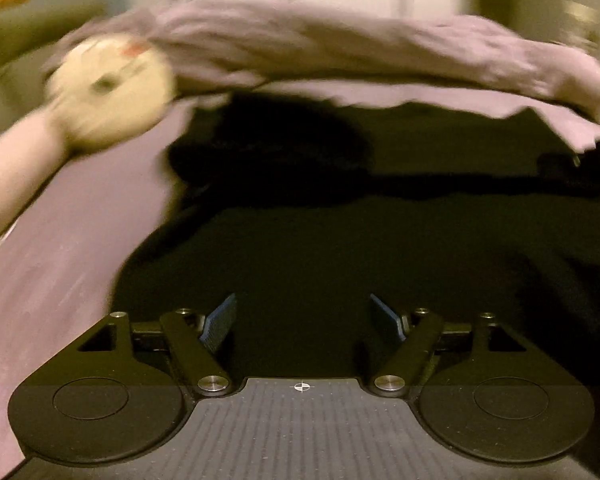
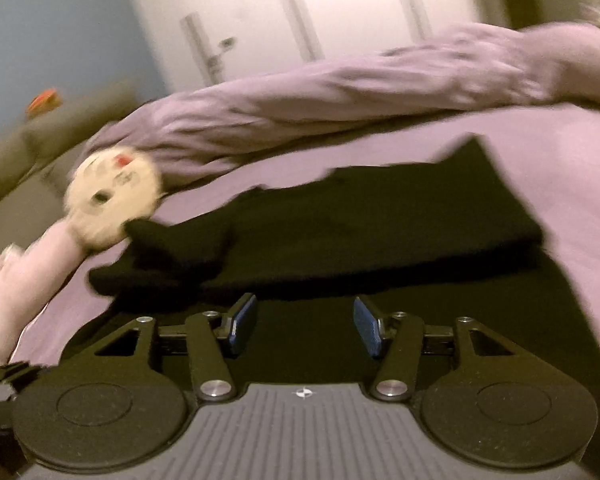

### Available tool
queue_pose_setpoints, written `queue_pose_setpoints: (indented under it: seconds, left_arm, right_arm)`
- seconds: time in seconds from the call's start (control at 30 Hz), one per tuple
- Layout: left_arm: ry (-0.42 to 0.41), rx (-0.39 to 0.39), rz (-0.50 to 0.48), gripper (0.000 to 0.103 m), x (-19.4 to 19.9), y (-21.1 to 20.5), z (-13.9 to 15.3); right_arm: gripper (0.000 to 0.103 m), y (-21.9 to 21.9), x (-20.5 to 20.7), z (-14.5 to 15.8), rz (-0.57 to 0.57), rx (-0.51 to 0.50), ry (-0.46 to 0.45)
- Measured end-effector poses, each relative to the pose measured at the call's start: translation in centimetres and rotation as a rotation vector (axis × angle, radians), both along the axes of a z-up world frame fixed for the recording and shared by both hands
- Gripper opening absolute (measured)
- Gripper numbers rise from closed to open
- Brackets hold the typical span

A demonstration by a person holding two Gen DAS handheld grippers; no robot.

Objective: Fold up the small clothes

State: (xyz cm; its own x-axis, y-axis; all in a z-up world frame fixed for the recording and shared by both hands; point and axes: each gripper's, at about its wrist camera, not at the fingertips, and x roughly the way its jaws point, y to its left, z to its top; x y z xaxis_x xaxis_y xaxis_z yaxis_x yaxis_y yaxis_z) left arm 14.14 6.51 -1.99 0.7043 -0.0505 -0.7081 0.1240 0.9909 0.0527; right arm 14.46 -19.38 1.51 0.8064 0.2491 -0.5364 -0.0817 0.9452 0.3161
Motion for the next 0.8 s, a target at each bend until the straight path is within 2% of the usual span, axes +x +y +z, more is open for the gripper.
queue_pose_setpoints:
  seconds: [0.03, 0.13, 0.2, 0.27, 0.33, 0.43, 0.47, 0.5, 0.57, 0.67, 0.77, 0.8]
  left_arm:
    - [0.020, -0.012, 0.051, 0.079, -0.3, 1.3, -0.1]
    - [0.064, -0.084, 0.150, 0.079, -0.4, 4.3, -0.3]
    - [0.082, -0.103, 0.192, 0.079, -0.7, 5.7, -0.6]
    - [0.089, -0.094, 0.210, 0.079, -0.8, 6.3, -0.8]
    - [0.085, -0.109, 0.213, 0.079, -0.6, 6.5, -0.7]
    - [0.085, -0.112, 0.225, 0.079, -1.0, 6.7, -0.7]
    - [0.087, -0.113, 0.228, 0.079, -0.6, 6.6, -0.7]
    - [0.085, -0.117, 0.232, 0.079, -0.1, 6.5, -0.5]
    - [0.071, -0.139, 0.237, 0.078, 0.8, 6.5, -0.2]
    - [0.057, -0.172, 0.237, 0.078, 2.8, 6.3, 0.3]
    - [0.047, -0.163, 0.240, 0.077, 5.4, 5.7, 0.5]
    - [0.048, -0.156, 0.241, 0.077, 6.5, 5.4, 0.5]
  right_arm:
    - [0.056, 1.9, 1.3, 0.4, 0.053, -0.027, -0.018]
    - [0.070, 7.3, 5.6, 1.7, 0.195, -0.106, -0.082]
    - [0.071, 10.3, 8.5, 2.2, 0.233, -0.147, -0.093]
    - [0.070, 12.9, 11.8, 2.2, 0.276, -0.177, -0.064]
    - [0.060, 14.8, 14.1, 1.8, 0.285, -0.223, -0.024]
    - [0.037, 17.0, 16.8, 0.4, 0.297, -0.301, 0.044]
    - [0.012, 17.0, 17.2, -0.1, 0.295, -0.315, 0.057]
    - [0.012, 16.7, 17.1, -0.3, 0.268, -0.311, 0.059]
    - [0.012, 14.4, 15.9, 0.8, 0.185, -0.223, -0.005]
    - [0.012, 8.2, 12.5, 2.6, -0.055, -0.033, -0.106]
    - [0.013, 2.6, 9.4, 1.5, -0.204, 0.140, -0.099]
    - [0.016, 1.6, 8.9, 0.7, -0.226, 0.147, -0.087]
